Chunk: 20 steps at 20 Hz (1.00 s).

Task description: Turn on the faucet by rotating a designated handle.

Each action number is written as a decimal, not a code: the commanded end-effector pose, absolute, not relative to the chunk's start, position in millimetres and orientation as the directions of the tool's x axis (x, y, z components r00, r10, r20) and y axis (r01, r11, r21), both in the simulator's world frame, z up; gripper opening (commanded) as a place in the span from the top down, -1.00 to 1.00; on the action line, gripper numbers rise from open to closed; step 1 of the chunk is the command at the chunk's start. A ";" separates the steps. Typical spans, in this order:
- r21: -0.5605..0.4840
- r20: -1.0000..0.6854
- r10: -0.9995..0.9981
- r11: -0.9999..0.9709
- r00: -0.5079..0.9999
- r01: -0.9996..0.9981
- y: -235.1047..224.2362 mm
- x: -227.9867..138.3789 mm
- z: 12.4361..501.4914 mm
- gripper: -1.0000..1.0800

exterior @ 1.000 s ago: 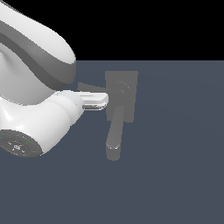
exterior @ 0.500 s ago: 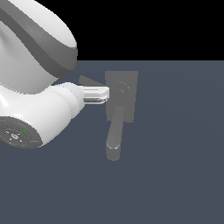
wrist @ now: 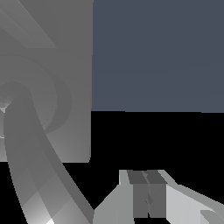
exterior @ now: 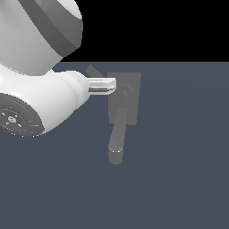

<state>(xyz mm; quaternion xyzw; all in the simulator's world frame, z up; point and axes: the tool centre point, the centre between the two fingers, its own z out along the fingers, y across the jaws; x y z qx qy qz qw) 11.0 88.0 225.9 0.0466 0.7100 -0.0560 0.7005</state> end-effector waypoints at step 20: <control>-0.011 -1.000 -0.010 0.990 -0.005 0.144 44.3 6.1 277.5 1.00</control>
